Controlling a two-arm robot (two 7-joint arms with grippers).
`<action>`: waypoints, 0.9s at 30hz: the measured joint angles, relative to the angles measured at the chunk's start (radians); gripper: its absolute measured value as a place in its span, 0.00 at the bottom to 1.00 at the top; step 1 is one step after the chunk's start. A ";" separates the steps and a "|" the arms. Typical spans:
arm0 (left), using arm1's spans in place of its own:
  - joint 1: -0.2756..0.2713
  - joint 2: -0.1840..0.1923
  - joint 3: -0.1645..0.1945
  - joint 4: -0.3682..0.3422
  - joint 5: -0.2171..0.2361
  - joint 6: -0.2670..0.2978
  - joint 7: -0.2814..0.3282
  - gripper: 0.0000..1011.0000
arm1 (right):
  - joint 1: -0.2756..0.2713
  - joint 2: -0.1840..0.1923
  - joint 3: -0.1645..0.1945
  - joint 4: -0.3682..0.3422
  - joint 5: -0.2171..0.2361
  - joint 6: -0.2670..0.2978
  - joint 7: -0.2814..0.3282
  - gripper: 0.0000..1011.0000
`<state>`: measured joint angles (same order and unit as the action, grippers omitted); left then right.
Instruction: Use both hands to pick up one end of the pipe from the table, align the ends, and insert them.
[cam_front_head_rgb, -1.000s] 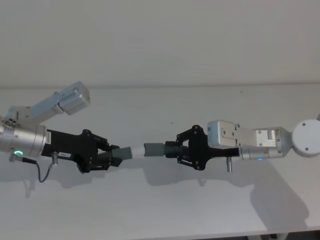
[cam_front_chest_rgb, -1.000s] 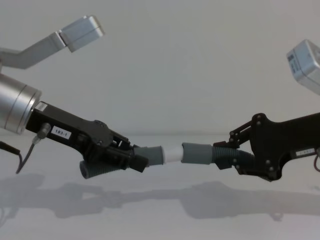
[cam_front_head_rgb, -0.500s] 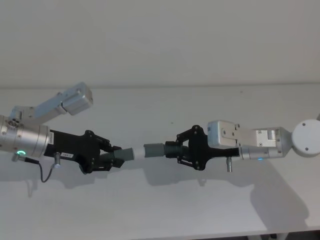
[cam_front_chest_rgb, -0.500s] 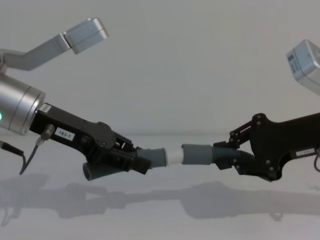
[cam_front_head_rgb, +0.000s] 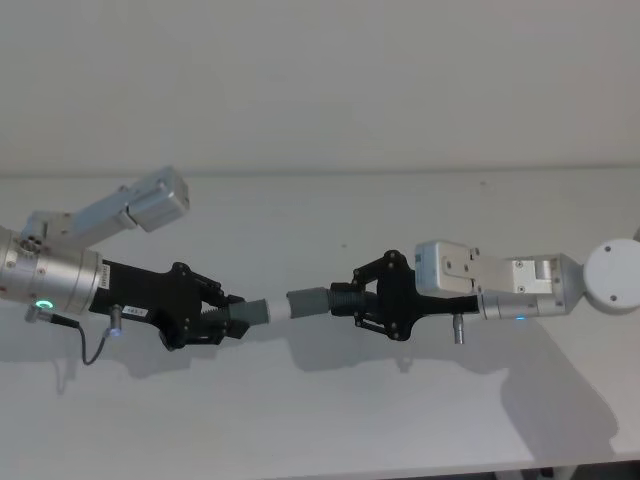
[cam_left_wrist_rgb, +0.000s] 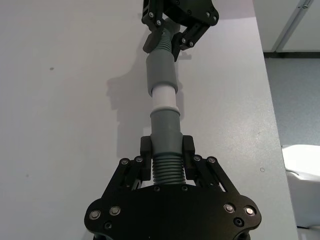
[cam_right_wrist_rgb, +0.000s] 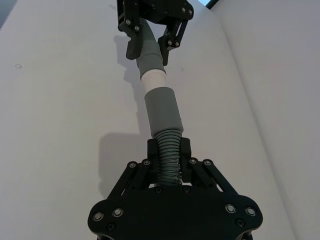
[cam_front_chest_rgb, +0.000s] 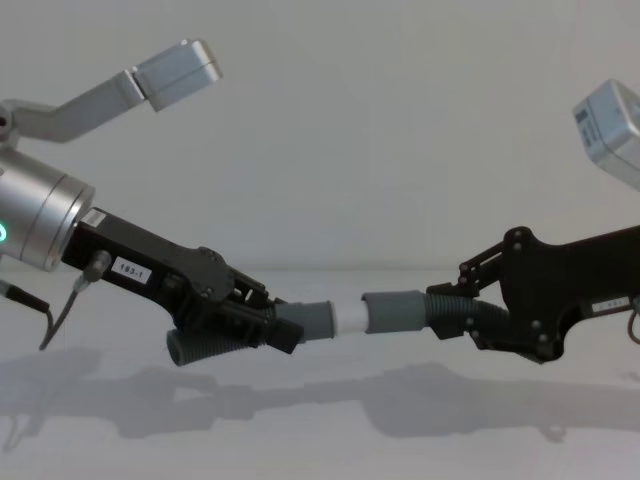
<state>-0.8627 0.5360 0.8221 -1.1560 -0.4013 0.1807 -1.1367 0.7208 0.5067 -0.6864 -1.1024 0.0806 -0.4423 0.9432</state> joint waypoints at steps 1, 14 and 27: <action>-0.002 -0.001 0.002 0.003 0.000 -0.001 -0.002 0.32 | 0.000 0.000 0.000 0.000 0.000 0.000 0.000 0.21; -0.029 -0.024 0.024 0.052 -0.001 -0.025 -0.025 0.32 | 0.000 0.000 0.000 0.000 0.000 0.000 0.000 0.21; -0.044 -0.041 0.037 0.089 -0.008 -0.043 -0.034 0.32 | 0.000 0.000 0.000 0.000 0.000 0.000 0.000 0.21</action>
<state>-0.9070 0.4954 0.8588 -1.0668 -0.4097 0.1377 -1.1709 0.7208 0.5066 -0.6864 -1.1023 0.0806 -0.4422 0.9430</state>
